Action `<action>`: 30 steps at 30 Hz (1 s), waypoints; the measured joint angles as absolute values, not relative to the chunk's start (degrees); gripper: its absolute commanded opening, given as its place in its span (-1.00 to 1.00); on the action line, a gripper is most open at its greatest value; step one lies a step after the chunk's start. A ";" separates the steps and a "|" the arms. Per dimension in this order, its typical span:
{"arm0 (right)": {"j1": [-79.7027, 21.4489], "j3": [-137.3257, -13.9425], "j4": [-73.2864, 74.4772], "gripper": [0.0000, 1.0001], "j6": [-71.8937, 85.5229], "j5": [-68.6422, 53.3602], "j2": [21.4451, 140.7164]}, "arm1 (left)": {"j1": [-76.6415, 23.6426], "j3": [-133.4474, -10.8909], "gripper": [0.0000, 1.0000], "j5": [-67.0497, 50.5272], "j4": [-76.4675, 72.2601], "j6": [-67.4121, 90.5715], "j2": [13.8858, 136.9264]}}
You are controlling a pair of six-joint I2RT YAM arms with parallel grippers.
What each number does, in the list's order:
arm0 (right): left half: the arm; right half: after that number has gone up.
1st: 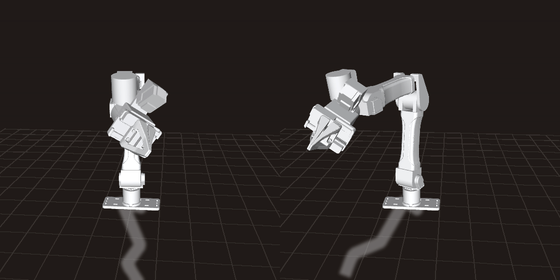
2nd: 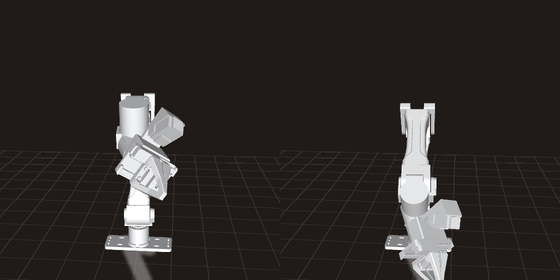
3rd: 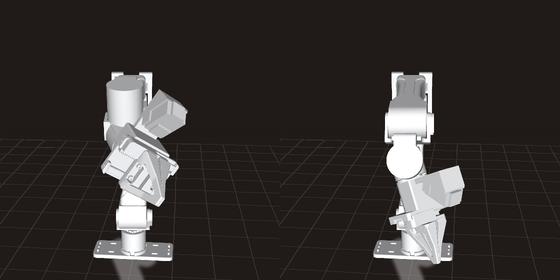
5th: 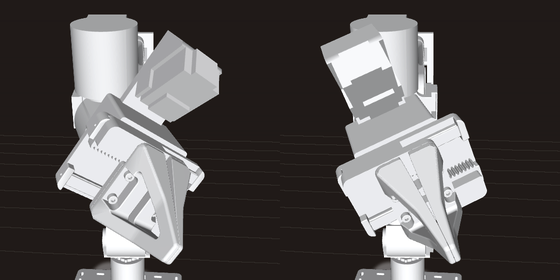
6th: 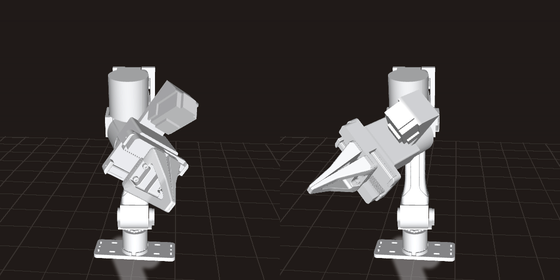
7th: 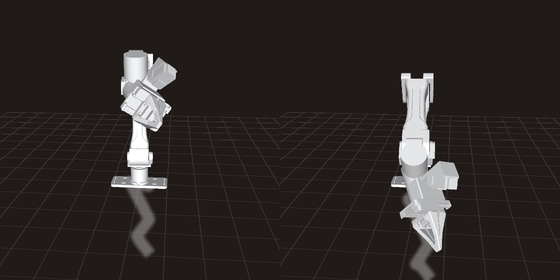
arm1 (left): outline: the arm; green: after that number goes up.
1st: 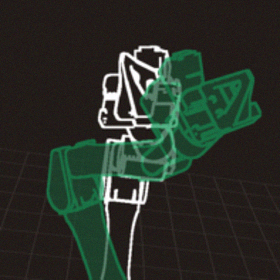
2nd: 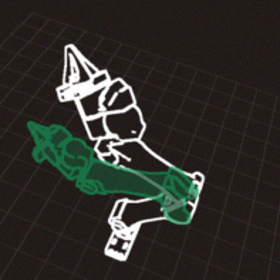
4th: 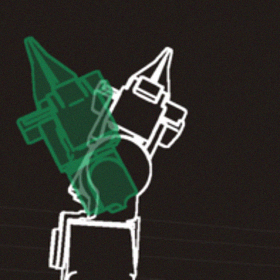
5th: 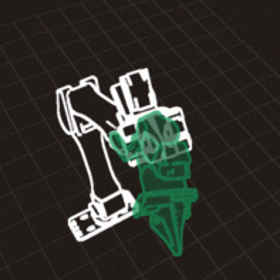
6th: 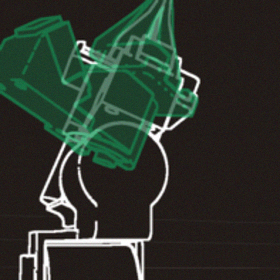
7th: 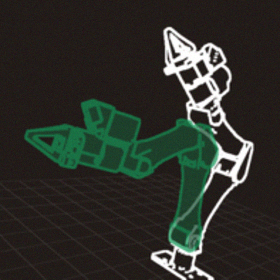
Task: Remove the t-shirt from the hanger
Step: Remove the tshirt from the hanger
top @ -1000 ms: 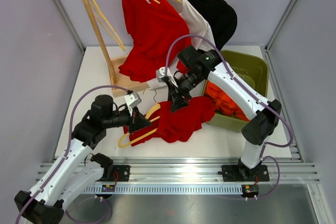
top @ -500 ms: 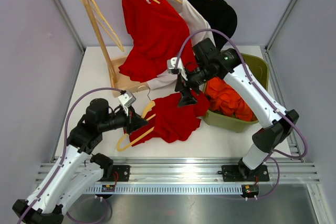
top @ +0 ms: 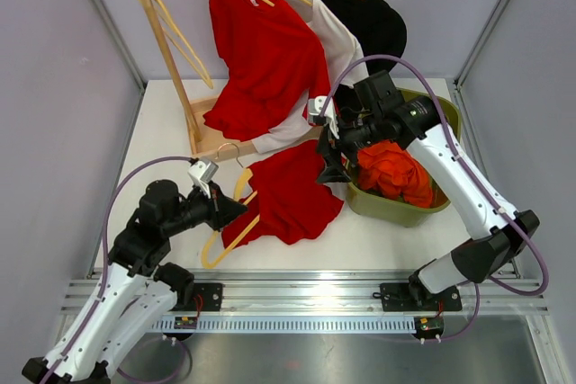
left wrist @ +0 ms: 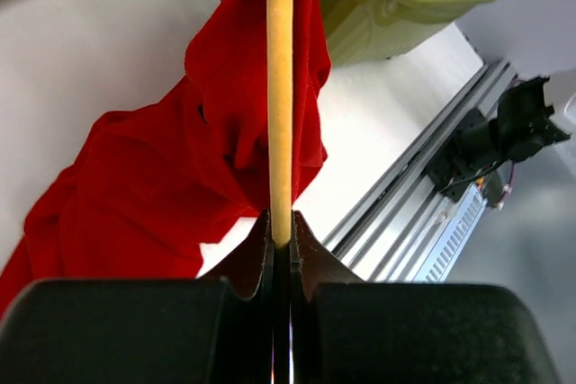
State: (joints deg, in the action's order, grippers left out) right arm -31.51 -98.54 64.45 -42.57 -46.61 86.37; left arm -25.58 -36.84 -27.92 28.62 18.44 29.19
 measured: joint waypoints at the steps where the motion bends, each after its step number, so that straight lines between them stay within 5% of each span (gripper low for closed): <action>1: -31.51 -97.93 63.88 0.75 -42.04 -46.59 86.00 | -25.47 -36.29 -1.00 -27.46 28.38 19.59 28.82; 15: -33.10 -88.68 50.65 0.73 -22.92 -49.87 83.53 | -24.43 -29.08 -1.00 -24.16 14.46 39.86 27.09; 30: -50.54 -86.54 29.63 0.60 -2.46 -16.75 88.40 | -24.38 -27.05 -1.00 -24.14 5.19 50.00 27.44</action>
State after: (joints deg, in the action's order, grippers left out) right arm -50.54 -86.54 29.63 -2.46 -16.75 88.40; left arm -24.38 -27.05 -24.14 5.19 50.00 27.44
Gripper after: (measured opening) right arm 0.815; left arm 0.039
